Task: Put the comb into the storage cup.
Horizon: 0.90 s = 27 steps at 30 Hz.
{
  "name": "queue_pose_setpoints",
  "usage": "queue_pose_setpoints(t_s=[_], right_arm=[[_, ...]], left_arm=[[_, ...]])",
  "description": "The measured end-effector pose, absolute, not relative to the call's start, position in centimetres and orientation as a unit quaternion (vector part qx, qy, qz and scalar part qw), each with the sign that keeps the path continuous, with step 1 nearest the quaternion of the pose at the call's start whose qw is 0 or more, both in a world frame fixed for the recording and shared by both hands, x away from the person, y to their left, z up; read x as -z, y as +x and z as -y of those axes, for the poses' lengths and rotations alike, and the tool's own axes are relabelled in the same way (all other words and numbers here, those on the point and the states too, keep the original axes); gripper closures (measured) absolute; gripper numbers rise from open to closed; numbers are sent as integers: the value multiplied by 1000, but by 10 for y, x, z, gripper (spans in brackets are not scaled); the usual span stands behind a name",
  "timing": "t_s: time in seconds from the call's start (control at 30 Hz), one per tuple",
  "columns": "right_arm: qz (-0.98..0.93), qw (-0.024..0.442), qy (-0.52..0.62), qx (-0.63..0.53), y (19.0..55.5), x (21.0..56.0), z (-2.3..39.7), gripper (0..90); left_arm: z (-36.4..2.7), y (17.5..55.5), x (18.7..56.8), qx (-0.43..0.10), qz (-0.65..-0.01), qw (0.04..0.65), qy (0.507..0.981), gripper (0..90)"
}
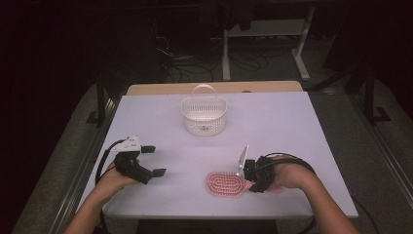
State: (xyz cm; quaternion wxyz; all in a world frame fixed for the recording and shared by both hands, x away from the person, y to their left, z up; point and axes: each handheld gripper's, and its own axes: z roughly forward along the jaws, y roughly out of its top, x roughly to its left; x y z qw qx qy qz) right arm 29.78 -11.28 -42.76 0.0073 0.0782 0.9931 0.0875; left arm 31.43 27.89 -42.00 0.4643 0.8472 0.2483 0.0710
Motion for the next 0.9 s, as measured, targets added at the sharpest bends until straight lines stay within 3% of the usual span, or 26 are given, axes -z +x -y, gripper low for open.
queue_pose_setpoints(t_s=[0.9], right_arm=[[-996, 1, 72, -57, 299, 433, 104, 679]], left_arm=[[-278, 314, 420, -71, -249, 465, 847, 0]])
